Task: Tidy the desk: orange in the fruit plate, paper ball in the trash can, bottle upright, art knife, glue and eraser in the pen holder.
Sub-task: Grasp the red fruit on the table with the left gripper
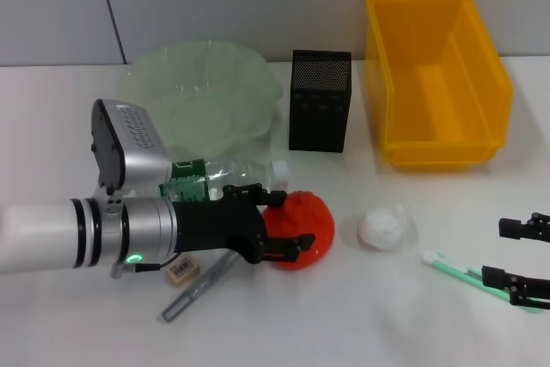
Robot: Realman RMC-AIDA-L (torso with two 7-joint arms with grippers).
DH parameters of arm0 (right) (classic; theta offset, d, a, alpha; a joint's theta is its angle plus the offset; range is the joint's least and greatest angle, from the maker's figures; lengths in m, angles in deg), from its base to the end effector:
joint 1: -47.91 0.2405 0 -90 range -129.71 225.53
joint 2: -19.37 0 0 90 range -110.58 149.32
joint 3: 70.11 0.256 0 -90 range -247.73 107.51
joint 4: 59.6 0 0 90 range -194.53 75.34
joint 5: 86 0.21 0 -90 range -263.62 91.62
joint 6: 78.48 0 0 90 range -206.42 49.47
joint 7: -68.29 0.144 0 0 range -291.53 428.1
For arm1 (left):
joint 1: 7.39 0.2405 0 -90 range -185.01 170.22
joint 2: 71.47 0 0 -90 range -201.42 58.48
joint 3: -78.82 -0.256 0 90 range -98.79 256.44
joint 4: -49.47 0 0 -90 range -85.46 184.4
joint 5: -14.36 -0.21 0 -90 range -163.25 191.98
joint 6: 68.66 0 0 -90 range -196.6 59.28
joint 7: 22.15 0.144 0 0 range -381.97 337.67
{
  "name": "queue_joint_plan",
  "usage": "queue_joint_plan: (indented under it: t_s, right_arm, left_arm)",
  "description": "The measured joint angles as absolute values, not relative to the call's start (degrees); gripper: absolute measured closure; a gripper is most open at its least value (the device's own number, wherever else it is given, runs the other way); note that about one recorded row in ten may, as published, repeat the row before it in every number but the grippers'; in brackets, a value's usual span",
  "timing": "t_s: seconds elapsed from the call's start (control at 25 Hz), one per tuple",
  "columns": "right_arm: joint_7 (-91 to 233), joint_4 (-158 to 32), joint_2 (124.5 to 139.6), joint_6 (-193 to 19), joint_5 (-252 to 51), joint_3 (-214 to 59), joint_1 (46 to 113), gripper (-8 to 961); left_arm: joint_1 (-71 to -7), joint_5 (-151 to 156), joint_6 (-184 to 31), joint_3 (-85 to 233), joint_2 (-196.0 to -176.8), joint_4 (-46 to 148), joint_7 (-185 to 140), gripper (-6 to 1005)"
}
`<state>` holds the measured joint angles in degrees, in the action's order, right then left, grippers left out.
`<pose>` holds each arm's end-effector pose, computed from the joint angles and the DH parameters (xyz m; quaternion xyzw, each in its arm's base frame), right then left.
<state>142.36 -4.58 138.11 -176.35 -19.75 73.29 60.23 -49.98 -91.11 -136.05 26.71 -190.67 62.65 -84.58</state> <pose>0.3249 0.2533 0.0606 -0.9375 0.1946 0.1945 0.2132 -0.2381 0.3535 -0.0887 -0.9626 -0.1603 -0.1762 0.1294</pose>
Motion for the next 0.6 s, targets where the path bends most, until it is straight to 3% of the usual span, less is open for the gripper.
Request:
queue_joint_plan:
  t_s: [0.56,0.6]
  right_arm:
    - [142.3,-4.6,138.13,-176.1,-19.8,73.3,60.2,187]
    - [142.3,-4.6,138.13,-176.1,-19.8,73.3,60.2,187]
  left_arm:
    - [-51.1,-87.2,-133.0,26.8,-190.65,58.0,-82.9,211]
    - [-51.1,-87.2,-133.0,26.8,-190.65,58.0,-82.9,248]
